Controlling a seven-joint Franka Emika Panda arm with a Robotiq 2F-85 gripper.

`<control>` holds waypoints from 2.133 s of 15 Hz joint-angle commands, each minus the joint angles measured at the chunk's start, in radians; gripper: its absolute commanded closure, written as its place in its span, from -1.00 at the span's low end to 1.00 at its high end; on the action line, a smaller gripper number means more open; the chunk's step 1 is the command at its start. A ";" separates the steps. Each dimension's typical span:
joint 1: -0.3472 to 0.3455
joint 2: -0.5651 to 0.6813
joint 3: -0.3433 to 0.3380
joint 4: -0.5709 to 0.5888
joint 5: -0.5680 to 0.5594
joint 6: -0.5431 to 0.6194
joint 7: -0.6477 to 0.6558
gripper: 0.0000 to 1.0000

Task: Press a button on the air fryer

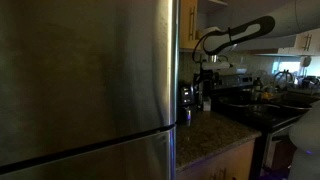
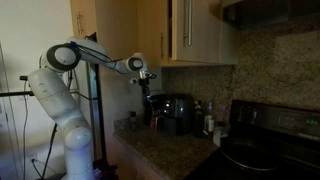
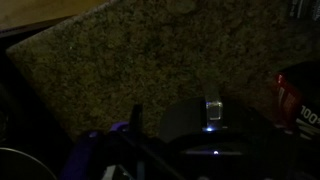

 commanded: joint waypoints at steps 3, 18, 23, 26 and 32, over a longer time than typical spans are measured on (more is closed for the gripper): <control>0.025 0.006 -0.024 0.000 0.049 0.026 0.027 -1.00; 0.025 0.012 -0.011 0.022 0.200 -0.031 0.475 -1.00; 0.041 0.002 -0.020 0.004 0.183 -0.013 0.586 -1.00; 0.044 -0.098 -0.026 0.040 0.206 -0.041 0.628 -1.00; 0.002 -0.307 -0.027 0.136 0.162 -0.068 0.750 -1.00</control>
